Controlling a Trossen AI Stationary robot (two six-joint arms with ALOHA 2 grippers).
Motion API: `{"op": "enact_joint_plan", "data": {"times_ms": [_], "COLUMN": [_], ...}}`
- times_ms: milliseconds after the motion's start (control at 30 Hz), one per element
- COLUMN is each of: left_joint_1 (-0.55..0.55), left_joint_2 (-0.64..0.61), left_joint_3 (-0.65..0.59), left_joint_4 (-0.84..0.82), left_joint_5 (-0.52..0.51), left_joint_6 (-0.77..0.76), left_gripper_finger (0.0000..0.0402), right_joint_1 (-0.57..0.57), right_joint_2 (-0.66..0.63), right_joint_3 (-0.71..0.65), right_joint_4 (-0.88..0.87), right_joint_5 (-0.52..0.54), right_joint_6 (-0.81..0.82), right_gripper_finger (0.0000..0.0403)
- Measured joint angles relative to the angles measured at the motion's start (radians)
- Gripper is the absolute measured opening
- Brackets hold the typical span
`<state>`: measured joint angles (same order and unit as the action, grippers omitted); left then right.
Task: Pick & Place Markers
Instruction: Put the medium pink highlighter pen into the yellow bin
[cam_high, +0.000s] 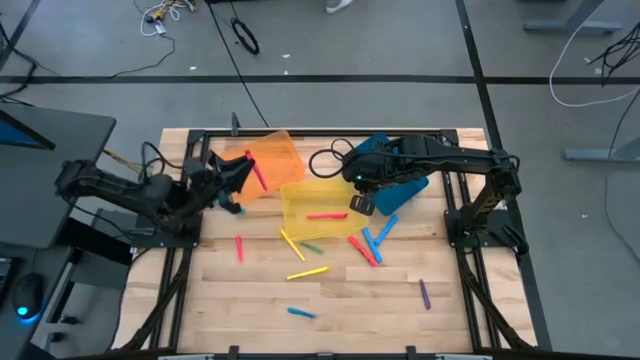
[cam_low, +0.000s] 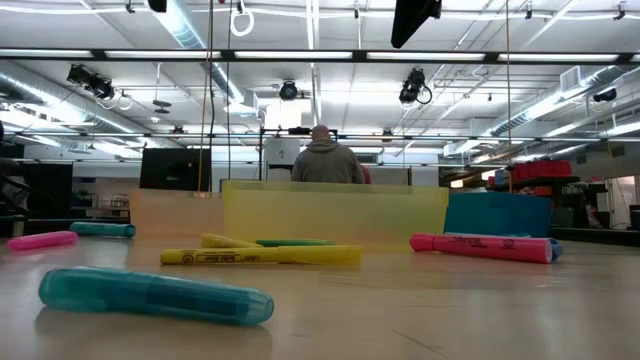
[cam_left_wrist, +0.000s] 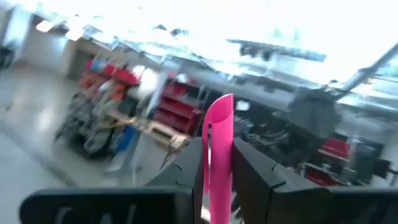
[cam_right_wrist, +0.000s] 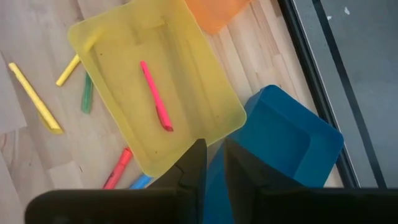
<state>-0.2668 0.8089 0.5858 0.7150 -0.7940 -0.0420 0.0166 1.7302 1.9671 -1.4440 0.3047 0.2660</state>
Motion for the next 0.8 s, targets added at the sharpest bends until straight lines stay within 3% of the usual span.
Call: {"op": "enact_joint_plan", "data": {"times_ms": [133, 367, 500, 800], "left_joint_1": [0.028, 0.132, 0.233, 0.449], "left_joint_2": [0.003, 0.03, 0.078, 0.312], "left_joint_3": [0.0, 0.037, 0.139, 0.491], "left_joint_4": [-0.026, -0.043, -0.141, -0.589], "left_joint_5": [0.027, 0.215, 0.36, 0.717], "left_joint_6": [-0.003, -0.027, -0.024, -0.027], "left_gripper_finger": [0.0075, 0.0075, 0.0075, 0.0075], "right_joint_1": [0.0, 0.0, 0.0, 0.0], "right_joint_2": [0.0, -0.016, -0.064, -0.214], "right_joint_3": [0.0, 0.0, 0.0, 0.001], "right_joint_4": [-0.001, -0.069, -0.11, -0.111], "right_joint_5": [0.014, 0.019, 0.019, 0.019], "right_joint_6": [0.017, 0.074, 0.144, 0.259], "right_gripper_finger": [0.0056, 0.0056, 0.0056, 0.0056]}}
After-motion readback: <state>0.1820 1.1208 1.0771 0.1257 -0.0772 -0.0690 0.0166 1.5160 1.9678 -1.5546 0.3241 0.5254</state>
